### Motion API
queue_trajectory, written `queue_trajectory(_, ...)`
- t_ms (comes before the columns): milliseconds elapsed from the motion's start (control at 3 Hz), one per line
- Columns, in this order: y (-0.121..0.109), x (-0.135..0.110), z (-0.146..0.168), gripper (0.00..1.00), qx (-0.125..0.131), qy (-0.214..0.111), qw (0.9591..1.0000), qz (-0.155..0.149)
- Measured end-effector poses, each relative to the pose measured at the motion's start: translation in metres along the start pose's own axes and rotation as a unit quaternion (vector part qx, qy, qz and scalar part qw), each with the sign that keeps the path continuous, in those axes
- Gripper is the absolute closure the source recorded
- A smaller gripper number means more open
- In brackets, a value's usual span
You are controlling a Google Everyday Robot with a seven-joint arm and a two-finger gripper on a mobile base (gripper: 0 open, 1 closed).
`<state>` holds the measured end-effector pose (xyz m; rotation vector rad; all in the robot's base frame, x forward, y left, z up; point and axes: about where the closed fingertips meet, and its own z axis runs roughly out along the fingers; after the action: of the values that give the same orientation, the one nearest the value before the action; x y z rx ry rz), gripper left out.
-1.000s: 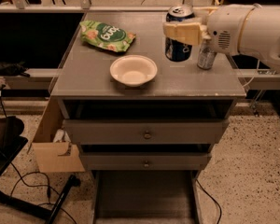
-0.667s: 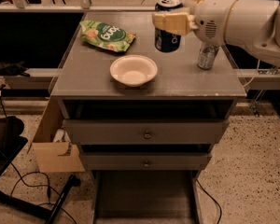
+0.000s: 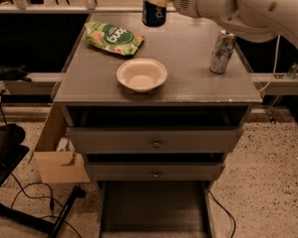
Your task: Pick pepsi can from bottom drawer and place on counter
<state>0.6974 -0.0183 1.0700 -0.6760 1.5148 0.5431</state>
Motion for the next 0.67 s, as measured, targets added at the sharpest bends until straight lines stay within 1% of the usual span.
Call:
queue_trajectory(333, -0.027, 0.016, 0.045, 1.00, 0.038, 0.012, 0.9988, 0.029)
queue_trajectory(667, -0.059, 0.043, 0.070, 1.00, 0.077, 0.016, 0.9947, 0.067)
